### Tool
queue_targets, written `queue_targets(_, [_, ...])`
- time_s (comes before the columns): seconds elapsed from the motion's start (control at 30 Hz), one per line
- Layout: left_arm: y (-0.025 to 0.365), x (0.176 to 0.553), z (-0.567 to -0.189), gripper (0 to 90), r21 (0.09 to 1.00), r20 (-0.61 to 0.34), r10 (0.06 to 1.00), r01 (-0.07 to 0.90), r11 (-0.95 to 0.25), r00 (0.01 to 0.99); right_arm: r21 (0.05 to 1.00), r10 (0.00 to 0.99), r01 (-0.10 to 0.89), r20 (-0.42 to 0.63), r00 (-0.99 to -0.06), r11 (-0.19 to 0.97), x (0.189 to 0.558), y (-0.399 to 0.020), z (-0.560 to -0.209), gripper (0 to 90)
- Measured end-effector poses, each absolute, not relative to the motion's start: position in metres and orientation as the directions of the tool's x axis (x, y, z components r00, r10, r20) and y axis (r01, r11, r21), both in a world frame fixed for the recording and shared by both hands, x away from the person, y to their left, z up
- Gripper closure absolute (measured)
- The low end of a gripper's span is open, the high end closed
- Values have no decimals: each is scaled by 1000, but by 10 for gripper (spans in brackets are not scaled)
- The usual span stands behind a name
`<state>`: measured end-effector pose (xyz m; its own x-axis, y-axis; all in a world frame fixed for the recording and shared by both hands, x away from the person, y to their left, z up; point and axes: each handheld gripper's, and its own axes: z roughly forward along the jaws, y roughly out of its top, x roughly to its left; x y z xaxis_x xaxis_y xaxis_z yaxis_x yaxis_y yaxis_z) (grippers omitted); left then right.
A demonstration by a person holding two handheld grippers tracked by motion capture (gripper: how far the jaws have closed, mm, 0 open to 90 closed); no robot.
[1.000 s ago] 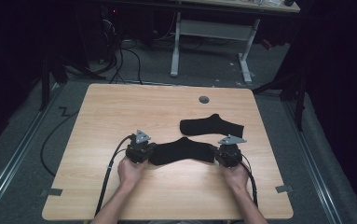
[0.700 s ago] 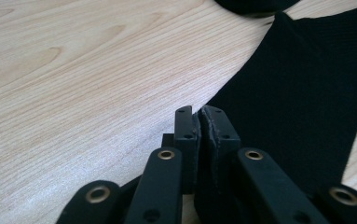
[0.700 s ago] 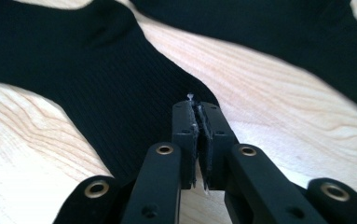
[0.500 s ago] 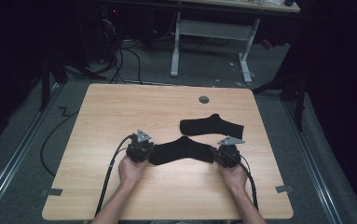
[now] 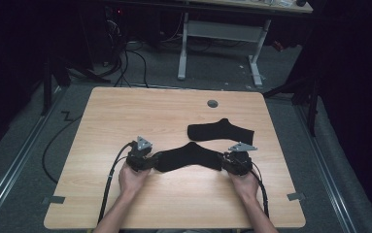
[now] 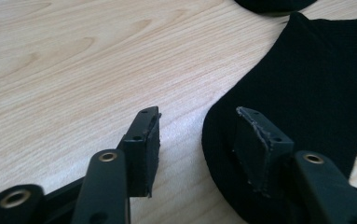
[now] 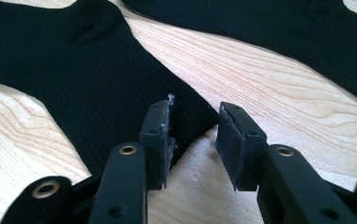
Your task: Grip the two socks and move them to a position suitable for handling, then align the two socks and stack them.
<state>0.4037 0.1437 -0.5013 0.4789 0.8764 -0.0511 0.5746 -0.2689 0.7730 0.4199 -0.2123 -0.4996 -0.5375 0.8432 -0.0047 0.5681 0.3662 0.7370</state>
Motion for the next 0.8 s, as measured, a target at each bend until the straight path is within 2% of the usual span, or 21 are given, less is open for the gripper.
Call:
queue_targets(0.23, [149, 399, -503, 471, 780, -66, 881, 575, -247, 468, 757, 851, 562, 17, -525, 332, 417, -216, -497, 594])
queue_targets(0.53, [158, 394, -498, 444, 782, -83, 884, 580, -228, 459, 772, 861, 556, 22, -508, 308, 416, -223, -492, 584])
queue_targets(0.8, [182, 385, -502, 427, 784, -85, 913, 592, -186, 399, 787, 868, 547, 30, -496, 285, 416, -231, -488, 582])
